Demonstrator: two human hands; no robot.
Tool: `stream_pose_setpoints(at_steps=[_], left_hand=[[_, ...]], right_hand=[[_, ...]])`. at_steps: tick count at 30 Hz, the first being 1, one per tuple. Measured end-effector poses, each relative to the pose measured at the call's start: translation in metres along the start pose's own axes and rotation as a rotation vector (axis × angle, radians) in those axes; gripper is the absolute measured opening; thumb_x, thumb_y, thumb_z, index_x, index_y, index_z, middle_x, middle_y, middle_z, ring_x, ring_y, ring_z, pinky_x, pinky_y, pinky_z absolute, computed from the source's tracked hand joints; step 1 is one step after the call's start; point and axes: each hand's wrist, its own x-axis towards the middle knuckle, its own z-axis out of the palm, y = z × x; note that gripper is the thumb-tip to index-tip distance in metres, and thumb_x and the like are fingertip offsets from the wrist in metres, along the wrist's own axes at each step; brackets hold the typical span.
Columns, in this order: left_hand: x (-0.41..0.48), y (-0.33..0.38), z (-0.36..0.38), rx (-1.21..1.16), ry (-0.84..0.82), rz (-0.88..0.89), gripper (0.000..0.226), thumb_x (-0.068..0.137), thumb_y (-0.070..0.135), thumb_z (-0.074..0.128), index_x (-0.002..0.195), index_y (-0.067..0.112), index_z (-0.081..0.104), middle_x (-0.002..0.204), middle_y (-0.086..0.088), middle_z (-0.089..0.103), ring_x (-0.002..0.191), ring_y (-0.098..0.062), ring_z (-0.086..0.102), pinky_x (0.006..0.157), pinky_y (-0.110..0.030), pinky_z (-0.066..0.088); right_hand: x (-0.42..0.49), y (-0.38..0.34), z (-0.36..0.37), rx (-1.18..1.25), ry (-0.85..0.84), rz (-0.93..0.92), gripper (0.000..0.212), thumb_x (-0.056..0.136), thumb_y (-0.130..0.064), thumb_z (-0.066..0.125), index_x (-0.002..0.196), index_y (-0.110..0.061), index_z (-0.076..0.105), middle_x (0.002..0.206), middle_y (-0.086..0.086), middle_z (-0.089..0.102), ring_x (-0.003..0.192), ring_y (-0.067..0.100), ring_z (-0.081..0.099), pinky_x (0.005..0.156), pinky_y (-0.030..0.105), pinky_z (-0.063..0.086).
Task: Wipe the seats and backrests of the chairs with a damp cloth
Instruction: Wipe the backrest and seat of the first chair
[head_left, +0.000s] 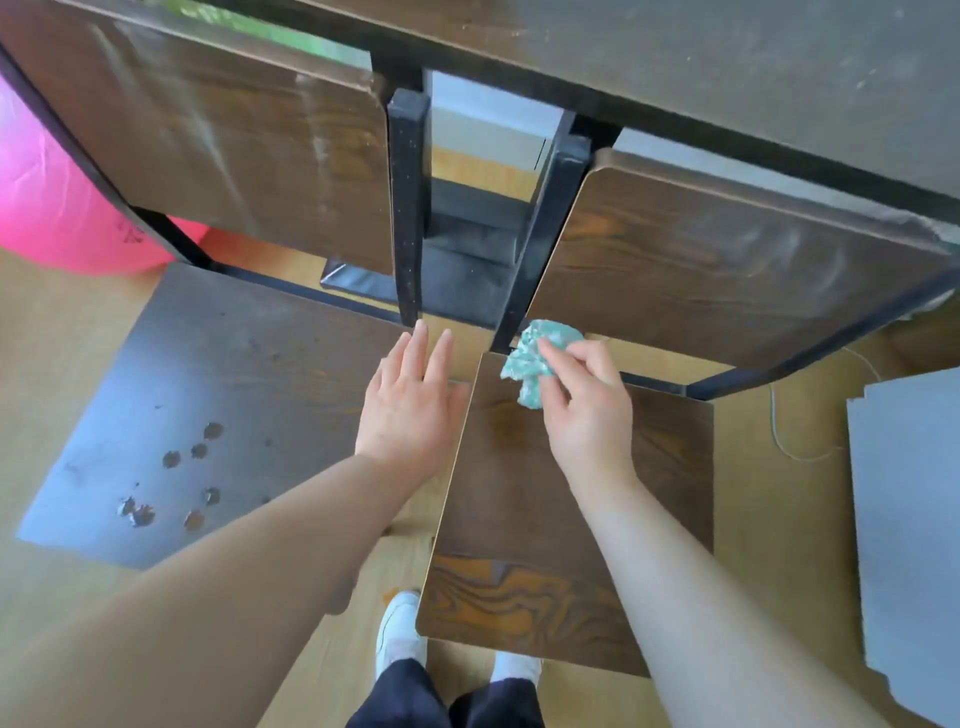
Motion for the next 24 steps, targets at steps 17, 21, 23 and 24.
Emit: stream_pose_setpoints(at_steps=[17,21,23,24], left_hand=[[0.025,0.104,-0.035,-0.01,0.188,0.163,0.062,0.104,0.045,0.034,0.159,0.026,0.012,0.167,-0.004,0.007,0.154,-0.024,0.007,0.118,-0.034,0.006],[0.024,0.1,-0.025,-0.003,0.15,0.142,0.061,0.104,0.046,0.031,0.158,0.026,0.011,0.167,-0.005,0.007,0.154,-0.024,0.005,0.122,-0.04,0.012],[0.022,0.099,-0.021,-0.001,0.132,0.126,0.061,0.105,0.046,0.031,0.158,0.026,0.011,0.167,-0.005,0.006,0.154,-0.025,0.005,0.122,-0.041,0.013],[0.021,0.098,-0.019,-0.002,0.13,0.121,0.06,0.105,0.046,0.032,0.158,0.026,0.011,0.167,-0.005,0.007,0.154,-0.025,0.005,0.122,-0.041,0.014]], right_hand=[[0.118,0.001,-0.1,-0.168,0.257,-0.349,0.042,0.096,-0.028,0.048,0.127,-0.006,0.065,0.111,0.012,0.063,0.107,0.02,0.058,0.089,0.026,0.053],[0.117,0.006,-0.09,-0.206,0.303,-0.353,0.04,0.095,-0.025,0.053,0.128,-0.005,0.064,0.112,0.014,0.064,0.107,0.024,0.06,0.089,0.032,0.056],[0.115,0.007,-0.085,-0.189,0.317,-0.352,0.04,0.096,-0.025,0.051,0.127,-0.004,0.064,0.111,0.014,0.065,0.106,0.024,0.061,0.088,0.034,0.057],[0.114,0.007,-0.084,-0.181,0.321,-0.351,0.04,0.096,-0.025,0.05,0.127,-0.003,0.065,0.111,0.015,0.065,0.106,0.024,0.061,0.088,0.034,0.057]])
